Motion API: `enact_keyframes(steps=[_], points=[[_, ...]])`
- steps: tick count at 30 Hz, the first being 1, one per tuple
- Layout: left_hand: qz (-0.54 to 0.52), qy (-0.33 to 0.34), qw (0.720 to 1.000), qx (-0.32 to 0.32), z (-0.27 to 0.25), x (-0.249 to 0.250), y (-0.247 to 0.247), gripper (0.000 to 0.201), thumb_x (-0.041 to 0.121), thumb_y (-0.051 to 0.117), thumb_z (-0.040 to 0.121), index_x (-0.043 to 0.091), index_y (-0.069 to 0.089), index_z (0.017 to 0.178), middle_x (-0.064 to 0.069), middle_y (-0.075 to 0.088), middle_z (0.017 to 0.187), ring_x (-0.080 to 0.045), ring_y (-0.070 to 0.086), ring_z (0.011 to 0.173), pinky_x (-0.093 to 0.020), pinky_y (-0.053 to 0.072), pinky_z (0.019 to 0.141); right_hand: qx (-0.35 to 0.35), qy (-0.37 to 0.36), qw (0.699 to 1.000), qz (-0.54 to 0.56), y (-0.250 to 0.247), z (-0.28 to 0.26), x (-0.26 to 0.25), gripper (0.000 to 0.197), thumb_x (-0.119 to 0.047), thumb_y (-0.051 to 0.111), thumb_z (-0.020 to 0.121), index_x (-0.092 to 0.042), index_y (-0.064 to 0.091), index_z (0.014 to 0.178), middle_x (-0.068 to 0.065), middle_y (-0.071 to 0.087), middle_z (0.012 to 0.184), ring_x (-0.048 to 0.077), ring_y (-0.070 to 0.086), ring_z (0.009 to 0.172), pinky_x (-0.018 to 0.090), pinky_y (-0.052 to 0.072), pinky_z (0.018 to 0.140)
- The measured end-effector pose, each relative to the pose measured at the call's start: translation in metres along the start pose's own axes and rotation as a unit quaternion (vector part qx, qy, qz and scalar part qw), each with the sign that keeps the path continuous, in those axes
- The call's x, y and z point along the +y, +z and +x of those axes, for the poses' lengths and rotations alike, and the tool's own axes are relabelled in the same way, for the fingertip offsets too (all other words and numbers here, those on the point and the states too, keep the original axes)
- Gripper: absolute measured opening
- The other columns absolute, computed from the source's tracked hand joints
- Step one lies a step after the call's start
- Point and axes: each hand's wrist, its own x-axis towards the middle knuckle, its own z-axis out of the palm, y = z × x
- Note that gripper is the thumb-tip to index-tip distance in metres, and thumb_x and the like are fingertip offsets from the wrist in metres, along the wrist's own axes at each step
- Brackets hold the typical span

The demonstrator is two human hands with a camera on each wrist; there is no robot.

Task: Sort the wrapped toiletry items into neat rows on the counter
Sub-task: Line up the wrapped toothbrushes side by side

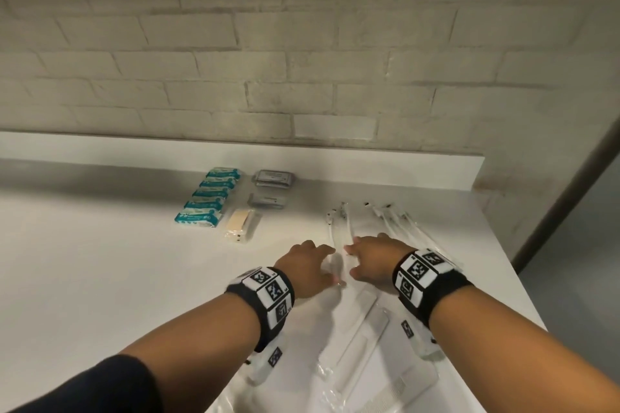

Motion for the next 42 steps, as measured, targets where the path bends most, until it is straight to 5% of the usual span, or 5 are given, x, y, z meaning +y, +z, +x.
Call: enact_keyframes(steps=[7,14,19,28,42], points=[[-0.016,-0.153,0.988,-0.026,0.019,0.023,-0.006,0.067,0.052,0.066,0.076,0.006,0.052,0.123,-0.008,0.063,0.117,-0.025,0.064,0.106,-0.031,0.051,0.08,-0.02,0.035,0.999,-0.013,-0.002,0.006,-0.002,0.064,-0.017,0.039,0.094,-0.032,0.016,0.152,-0.008,0.019,0.159,0.026,0.023,0.143,0.038,0.028,0.114],[0.06,-0.157,0.985,-0.047,0.02,0.015,-0.027,0.037,0.021,0.042,0.098,0.0,0.057,0.124,-0.014,0.059,0.129,-0.028,0.056,0.119,-0.032,0.046,0.097,-0.031,0.027,0.999,-0.011,0.004,0.0,0.002,0.071,-0.003,0.031,0.09,-0.029,0.009,0.153,-0.01,0.006,0.161,0.026,0.015,0.145,0.041,0.024,0.116],[0.062,-0.097,0.992,0.061,0.015,0.014,-0.026,0.031,0.019,0.051,0.089,0.009,0.05,0.119,-0.011,0.052,0.12,-0.03,0.054,0.109,-0.038,0.05,0.088,-0.018,0.023,0.999,0.016,0.005,0.004,0.004,0.063,-0.021,0.039,0.093,-0.03,0.018,0.152,-0.009,0.013,0.16,0.026,0.018,0.145,0.041,0.026,0.115],[0.04,-0.033,0.999,-0.016,0.012,0.001,-0.007,0.052,0.033,0.047,0.093,0.016,0.041,0.142,-0.006,0.04,0.143,-0.027,0.041,0.131,-0.038,0.038,0.107,0.105,0.127,0.983,0.085,0.008,0.024,0.001,0.051,-0.036,0.059,0.09,-0.009,0.041,0.13,0.007,0.062,0.117,0.025,0.061,0.105,0.031,0.046,0.076],[0.059,0.002,0.998,-0.033,0.01,-0.011,-0.017,0.052,0.026,0.057,0.09,0.026,0.044,0.14,-0.001,0.047,0.137,-0.023,0.05,0.123,-0.034,0.044,0.1,0.089,0.253,0.957,0.11,0.008,0.057,0.007,0.038,-0.014,0.051,0.085,-0.008,0.057,0.123,0.013,0.057,0.128,0.031,0.056,0.117,0.037,0.049,0.097]])
